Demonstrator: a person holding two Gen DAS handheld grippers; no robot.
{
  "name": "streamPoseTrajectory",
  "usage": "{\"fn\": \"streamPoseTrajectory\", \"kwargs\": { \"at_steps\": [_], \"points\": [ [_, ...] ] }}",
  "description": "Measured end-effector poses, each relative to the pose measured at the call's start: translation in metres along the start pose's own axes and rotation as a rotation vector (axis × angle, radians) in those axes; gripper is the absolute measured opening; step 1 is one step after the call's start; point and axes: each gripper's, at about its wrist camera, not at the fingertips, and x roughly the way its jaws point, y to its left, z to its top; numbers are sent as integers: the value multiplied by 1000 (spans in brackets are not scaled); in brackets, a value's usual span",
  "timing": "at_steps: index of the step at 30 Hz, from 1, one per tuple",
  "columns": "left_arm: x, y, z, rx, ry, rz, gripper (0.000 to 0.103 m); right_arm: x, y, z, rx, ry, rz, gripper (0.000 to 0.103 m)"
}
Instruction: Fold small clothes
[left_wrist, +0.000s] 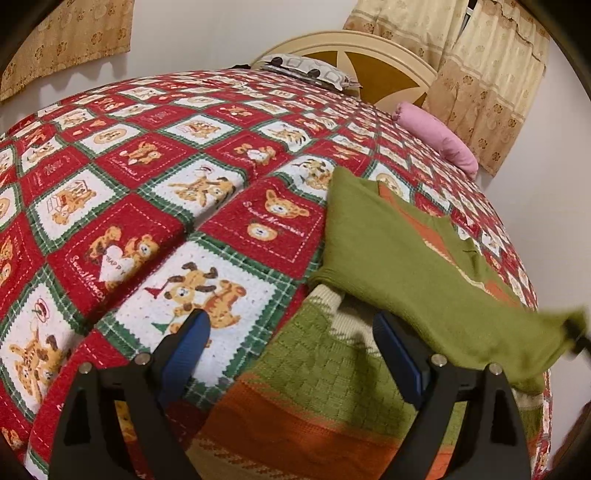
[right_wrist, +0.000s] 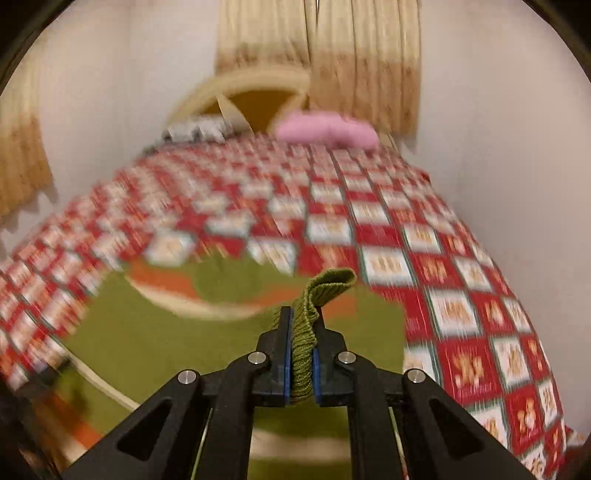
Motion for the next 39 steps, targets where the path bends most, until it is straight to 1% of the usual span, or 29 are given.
{"fn": "streamPoseTrajectory", "kwargs": {
  "at_steps": [1,4,5,6,7,9,10,12,13,15,16,17,18,19,20,21,22,23,25,26,28,30,32,33,36,37,39],
  "points": [
    [0,0,0,1,0,2,92,13,-4,-12,1,49,-16,8],
    [0,0,0,0,-1,-1,92,44,-24,-41,54,184,-73,21],
    [0,0,0,-1,-1,-1,92,46,-32,-46,87,197,-90,24],
    [-1,0,-1,-2,-2,-3,92,43,-41,-51,129,190,-106,24],
    [-1,0,-1,-3,-5,-4,92,33,-54,-55,199,162,-141,24],
    [-1,0,0,-2,-8,-2,92,8,-73,-58,308,82,-214,24],
    [-3,0,-1,-3,-12,0,92,-6,-77,-58,336,32,-219,24],
    [-7,0,-1,-5,-28,5,92,-21,-70,-55,315,-15,-163,24],
    [-11,2,-1,-9,-45,6,92,-22,-61,-53,277,-13,-109,24],
    [-21,3,-2,-13,-92,1,92,-15,-42,-51,209,21,-11,24],
    [-25,2,-2,-10,-114,4,93,-8,-33,-53,187,47,28,24],
    [-28,0,-3,-1,-130,9,93,1,-27,-57,167,77,46,24],
    [-26,-2,-3,12,-127,11,93,14,-18,-61,146,120,43,24],
    [-21,-5,-3,28,-108,15,93,30,-11,-69,128,180,31,25],
    [-14,-7,-2,37,-78,21,94,32,-8,-73,115,158,22,27],
    [-5,-8,0,45,-36,29,94,31,-9,-72,112,156,29,34],
    [7,-8,2,45,23,39,94,32,-9,-72,111,166,41,35],
    [10,-9,2,54,38,48,96,31,-10,-72,111,168,44,35],
    [5,-14,0,83,22,36,97,25,-15,-73,116,174,56,35],
    [4,-13,1,89,24,13,97,17,-17,-73,126,170,59,35],
    [-3,-8,2,91,35,-40,97,-13,-28,-72,183,122,84,36],
    [-17,1,0,118,58,-102,97,-44,-35,-77,204,77,104,46],
    [-33,8,-5,163,53,-115,97,-77,-44,-83,180,32,72,54],
    [-43,12,-8,188,48,-122,97,-95,-49,-91,160,13,48,55],
    [-76,27,-22,297,35,-143,97,-138,-66,-119,119,11,-5,55],
    [-90,35,-29,343,24,-142,97,-150,-73,-131,120,23,-9,55],
    [-109,44,-42,398,16,-147,97,-168,-82,-152,126,54,1,55]
  ]
}}
